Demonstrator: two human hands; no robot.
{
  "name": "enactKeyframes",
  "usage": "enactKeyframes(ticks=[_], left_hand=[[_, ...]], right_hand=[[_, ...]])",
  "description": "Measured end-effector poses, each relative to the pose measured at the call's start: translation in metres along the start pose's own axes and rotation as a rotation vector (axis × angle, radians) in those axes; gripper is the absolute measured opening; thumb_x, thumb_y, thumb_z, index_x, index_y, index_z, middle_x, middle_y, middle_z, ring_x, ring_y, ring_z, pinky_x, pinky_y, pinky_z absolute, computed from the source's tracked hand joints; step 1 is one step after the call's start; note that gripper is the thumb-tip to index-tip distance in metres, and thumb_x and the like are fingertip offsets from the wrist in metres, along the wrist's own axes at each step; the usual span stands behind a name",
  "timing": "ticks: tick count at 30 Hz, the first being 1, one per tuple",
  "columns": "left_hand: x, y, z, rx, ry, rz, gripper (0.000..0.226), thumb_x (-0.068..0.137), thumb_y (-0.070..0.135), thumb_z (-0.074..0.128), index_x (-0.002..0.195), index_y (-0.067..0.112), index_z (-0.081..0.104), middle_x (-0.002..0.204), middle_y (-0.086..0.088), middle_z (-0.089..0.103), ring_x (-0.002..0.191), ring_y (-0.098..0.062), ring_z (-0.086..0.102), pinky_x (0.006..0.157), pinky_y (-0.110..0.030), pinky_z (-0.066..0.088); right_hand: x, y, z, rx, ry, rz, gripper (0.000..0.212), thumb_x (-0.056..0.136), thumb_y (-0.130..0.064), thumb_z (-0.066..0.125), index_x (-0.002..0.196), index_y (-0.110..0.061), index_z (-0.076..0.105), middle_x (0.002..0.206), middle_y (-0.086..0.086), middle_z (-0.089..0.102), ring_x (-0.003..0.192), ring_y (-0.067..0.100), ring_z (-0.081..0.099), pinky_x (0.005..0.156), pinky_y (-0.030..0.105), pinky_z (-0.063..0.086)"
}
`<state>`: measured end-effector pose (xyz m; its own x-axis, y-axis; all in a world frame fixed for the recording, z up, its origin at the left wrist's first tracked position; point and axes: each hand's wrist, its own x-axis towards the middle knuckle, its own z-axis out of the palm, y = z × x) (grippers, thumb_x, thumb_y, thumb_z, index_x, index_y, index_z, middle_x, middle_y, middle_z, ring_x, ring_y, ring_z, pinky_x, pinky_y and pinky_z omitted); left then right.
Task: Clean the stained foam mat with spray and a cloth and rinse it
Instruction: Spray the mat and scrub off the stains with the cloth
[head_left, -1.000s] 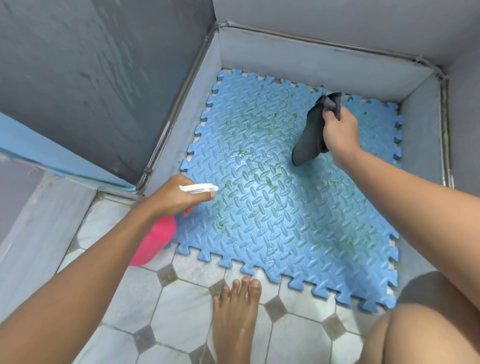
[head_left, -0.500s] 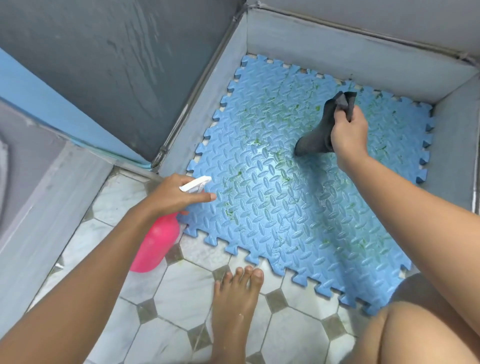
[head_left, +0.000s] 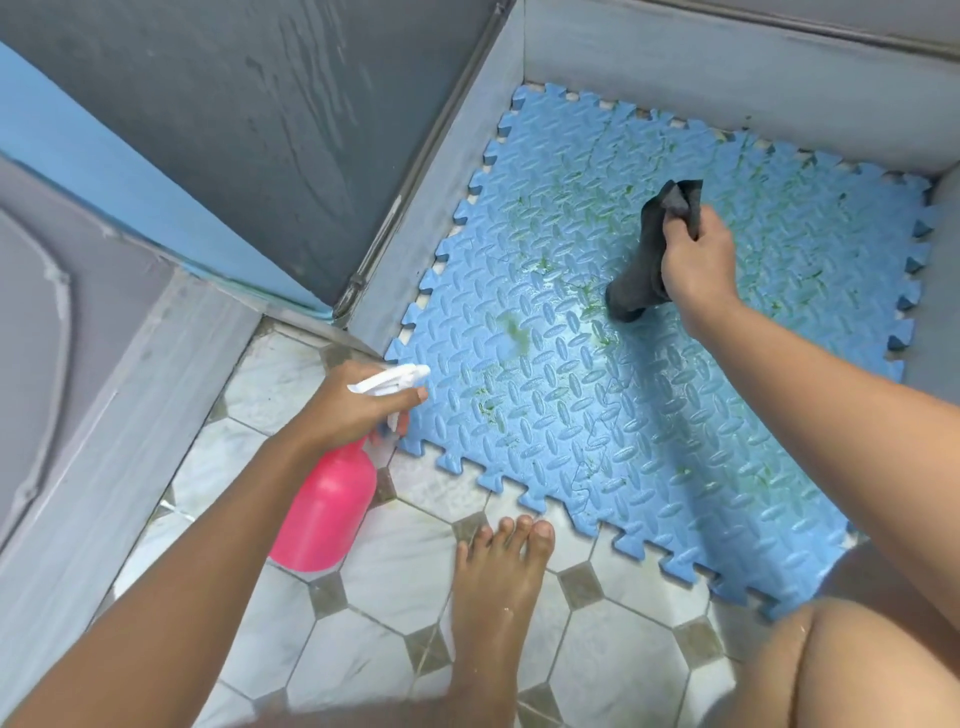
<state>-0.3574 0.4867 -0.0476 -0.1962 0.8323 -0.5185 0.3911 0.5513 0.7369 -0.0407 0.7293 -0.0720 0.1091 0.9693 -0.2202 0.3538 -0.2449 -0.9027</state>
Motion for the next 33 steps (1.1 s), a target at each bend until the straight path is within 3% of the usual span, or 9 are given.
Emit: enactKeyframes(ticks=[3,8,10,13,17,23,26,30,33], left_hand=[[0.000,-0.007,0.011,0.106,-0.078,-0.043,0.045,0.081,0.038,0.086,0.051,0.013,0.064,0.050,-0.009,0.064,0.047,-0.020,0.054,0.055,-0.030,0.041],[-0.005,-0.009,0.011,0.161,-0.312,-0.105,0.043,0.077,0.037,0.091,0.066,0.004,0.064,0.058,-0.003,0.062,0.054,-0.014,0.054,0.059,-0.029,0.040],[-0.009,-0.009,0.008,0.141,-0.289,-0.126,0.038,0.082,0.034,0.087,0.068,0.002,0.071,0.060,-0.010,0.067,0.050,-0.017,0.056,0.057,-0.030,0.043],[-0.009,-0.012,0.002,0.110,-0.092,-0.083,0.041,0.083,0.032,0.087,0.058,0.007,0.065,0.051,-0.011,0.062,0.045,-0.019,0.053,0.055,-0.027,0.040],[-0.007,-0.003,-0.008,-0.018,0.008,0.000,0.027,0.079,0.033,0.089,0.087,0.009,0.079,0.077,-0.022,0.074,0.062,-0.021,0.069,0.061,-0.032,0.056],[-0.005,0.013,-0.005,0.038,0.325,0.061,0.051,0.081,0.044,0.080,0.069,-0.004,0.067,0.060,-0.023,0.066,0.046,-0.016,0.055,0.054,-0.026,0.045],[-0.002,0.020,-0.009,-0.012,0.306,0.083,0.033,0.089,0.031,0.080,0.079,0.000,0.074,0.068,-0.021,0.071,0.053,-0.018,0.059,0.049,-0.028,0.053],[0.003,0.018,-0.014,-0.061,0.258,0.069,0.025,0.090,0.031,0.079,0.088,0.006,0.079,0.076,-0.023,0.073,0.064,-0.028,0.061,0.053,-0.053,0.060],[0.004,0.016,-0.016,-0.069,0.241,0.040,0.025,0.090,0.033,0.079,0.092,0.009,0.080,0.081,-0.018,0.076,0.070,-0.030,0.064,0.057,-0.060,0.062]], right_hand=[[-0.003,0.000,0.000,0.003,-0.011,-0.005,0.013,0.097,-0.032,0.047,0.100,-0.024,0.057,0.096,-0.002,0.058,0.086,0.016,0.054,0.074,0.033,0.044],[-0.004,0.000,-0.001,0.010,-0.011,0.007,0.012,0.098,-0.032,0.046,0.101,-0.025,0.056,0.093,-0.006,0.058,0.085,0.013,0.054,0.074,0.031,0.044],[-0.005,0.001,0.001,-0.012,0.002,-0.001,0.009,0.099,-0.029,0.047,0.097,-0.023,0.054,0.085,-0.010,0.053,0.078,0.009,0.050,0.071,0.029,0.041],[-0.008,0.003,0.004,-0.058,0.006,-0.034,0.010,0.099,-0.027,0.048,0.092,-0.024,0.055,0.087,-0.007,0.053,0.079,0.012,0.049,0.067,0.025,0.040],[-0.017,0.000,0.026,-0.187,-0.028,-0.161,0.009,0.097,-0.023,0.051,0.096,-0.021,0.060,0.090,-0.001,0.057,0.077,0.015,0.049,0.061,0.015,0.037],[-0.073,0.021,0.111,-0.611,-0.342,-0.454,0.037,0.089,-0.035,0.060,0.123,-0.026,0.068,0.111,0.004,0.061,0.107,0.024,0.055,0.090,0.038,0.048],[-0.142,0.026,0.138,-0.740,-0.612,-0.721,0.040,0.086,-0.038,0.061,0.122,-0.022,0.067,0.106,0.005,0.055,0.099,0.026,0.053,0.082,0.042,0.051],[-0.177,0.051,0.116,-0.817,-1.032,-1.179,0.046,0.083,-0.036,0.063,0.125,-0.018,0.065,0.106,0.010,0.058,0.087,0.030,0.057,0.071,0.039,0.051],[-0.125,0.045,0.093,-0.864,-0.929,-1.214,0.038,0.088,-0.032,0.054,0.125,-0.023,0.062,0.113,0.008,0.059,0.095,0.029,0.060,0.074,0.039,0.057]])
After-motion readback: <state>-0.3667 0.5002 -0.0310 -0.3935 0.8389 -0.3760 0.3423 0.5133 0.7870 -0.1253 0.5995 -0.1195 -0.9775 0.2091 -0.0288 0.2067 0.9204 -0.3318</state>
